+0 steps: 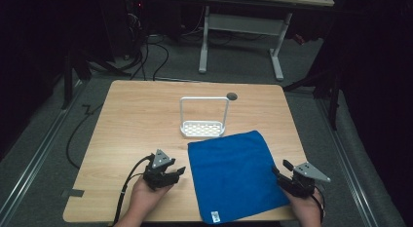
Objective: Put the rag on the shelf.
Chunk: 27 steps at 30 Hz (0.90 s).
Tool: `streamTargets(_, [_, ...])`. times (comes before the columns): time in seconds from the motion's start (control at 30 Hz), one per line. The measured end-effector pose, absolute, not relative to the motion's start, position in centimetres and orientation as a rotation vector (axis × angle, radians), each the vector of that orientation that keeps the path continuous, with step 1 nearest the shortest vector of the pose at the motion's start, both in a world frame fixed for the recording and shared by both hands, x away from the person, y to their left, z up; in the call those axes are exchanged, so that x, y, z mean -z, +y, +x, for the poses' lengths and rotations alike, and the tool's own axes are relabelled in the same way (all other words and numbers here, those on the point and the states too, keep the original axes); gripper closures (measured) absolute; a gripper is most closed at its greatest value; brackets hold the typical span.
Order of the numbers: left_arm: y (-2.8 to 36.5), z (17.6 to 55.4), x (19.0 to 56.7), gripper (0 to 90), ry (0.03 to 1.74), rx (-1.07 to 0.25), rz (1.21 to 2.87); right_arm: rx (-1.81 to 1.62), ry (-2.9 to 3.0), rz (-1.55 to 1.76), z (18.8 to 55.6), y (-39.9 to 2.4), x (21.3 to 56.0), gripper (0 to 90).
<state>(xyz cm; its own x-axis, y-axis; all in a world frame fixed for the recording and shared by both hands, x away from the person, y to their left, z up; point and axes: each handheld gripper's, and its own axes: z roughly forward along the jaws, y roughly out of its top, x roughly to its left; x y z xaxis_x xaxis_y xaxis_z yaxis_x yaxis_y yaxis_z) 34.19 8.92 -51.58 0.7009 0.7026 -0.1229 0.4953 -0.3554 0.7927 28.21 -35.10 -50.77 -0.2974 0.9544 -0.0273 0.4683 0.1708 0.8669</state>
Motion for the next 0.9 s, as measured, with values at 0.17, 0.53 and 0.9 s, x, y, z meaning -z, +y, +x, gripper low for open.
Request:
streamTargets(0.17, [6.2,32.8,51.4,67.9,0.813,-0.215,2.064,-1.033,1.928,1.371,28.3,-35.1,50.5,84.2])
streamTargets(0.53, [1.6,31.3,52.7,90.0,0.685,-0.217,2.230,-0.908,2.056,1.382,29.0,-34.4,51.7,90.0])
streamTargets(0.9, [4.6,32.1,52.6,90.0,0.751,-0.229,2.226,-0.887,2.189,1.346,28.8,-32.6,52.4,90.0])
